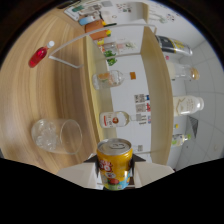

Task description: Make me a cup of Vodka Sunrise.

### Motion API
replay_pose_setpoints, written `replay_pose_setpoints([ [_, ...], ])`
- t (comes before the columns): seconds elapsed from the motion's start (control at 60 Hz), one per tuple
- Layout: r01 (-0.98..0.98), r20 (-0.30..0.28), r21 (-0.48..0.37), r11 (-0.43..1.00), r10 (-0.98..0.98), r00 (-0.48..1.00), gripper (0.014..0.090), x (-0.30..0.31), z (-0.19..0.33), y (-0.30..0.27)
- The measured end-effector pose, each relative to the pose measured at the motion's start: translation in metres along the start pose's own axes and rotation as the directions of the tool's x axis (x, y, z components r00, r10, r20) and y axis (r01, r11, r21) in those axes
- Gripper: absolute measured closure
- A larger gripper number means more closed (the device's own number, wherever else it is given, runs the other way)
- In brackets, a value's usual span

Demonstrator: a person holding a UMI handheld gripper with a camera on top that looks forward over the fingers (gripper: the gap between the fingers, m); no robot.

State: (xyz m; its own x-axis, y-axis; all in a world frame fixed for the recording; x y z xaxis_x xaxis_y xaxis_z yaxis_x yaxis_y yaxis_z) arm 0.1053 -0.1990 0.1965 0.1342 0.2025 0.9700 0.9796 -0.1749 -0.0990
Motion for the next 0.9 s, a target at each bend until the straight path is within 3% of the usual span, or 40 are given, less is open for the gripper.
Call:
replay_pose_setpoints([
  [0.2, 0.407, -0.056, 0.035, 0.913, -0.404, 0.913, 0.0537, -0.007, 0.001, -0.013],
  [0.45, 0.430, -0.064, 0.079, 0.900, -0.426, 0.903, 0.0537, -0.012, -0.001, -0.022],
  [0.567, 0.239, -0.081, 0.097, 0.966, -0.231, 0.969, 0.0541, 0.009, -0.010, -0.025],
  [0.7, -0.143, -0.102, 0.158, 0.977, 0.160, 0.982, 0.0534, 0.057, -0.025, -0.024],
  [0.8, -0.471, -0.077, 0.212, 0.856, 0.496, 0.865, 0.0532, 0.093, -0.038, -0.006],
  [0.9, -0.721, -0.034, 0.247, 0.647, 0.749, 0.661, 0.0532, 0.115, -0.044, 0.027],
])
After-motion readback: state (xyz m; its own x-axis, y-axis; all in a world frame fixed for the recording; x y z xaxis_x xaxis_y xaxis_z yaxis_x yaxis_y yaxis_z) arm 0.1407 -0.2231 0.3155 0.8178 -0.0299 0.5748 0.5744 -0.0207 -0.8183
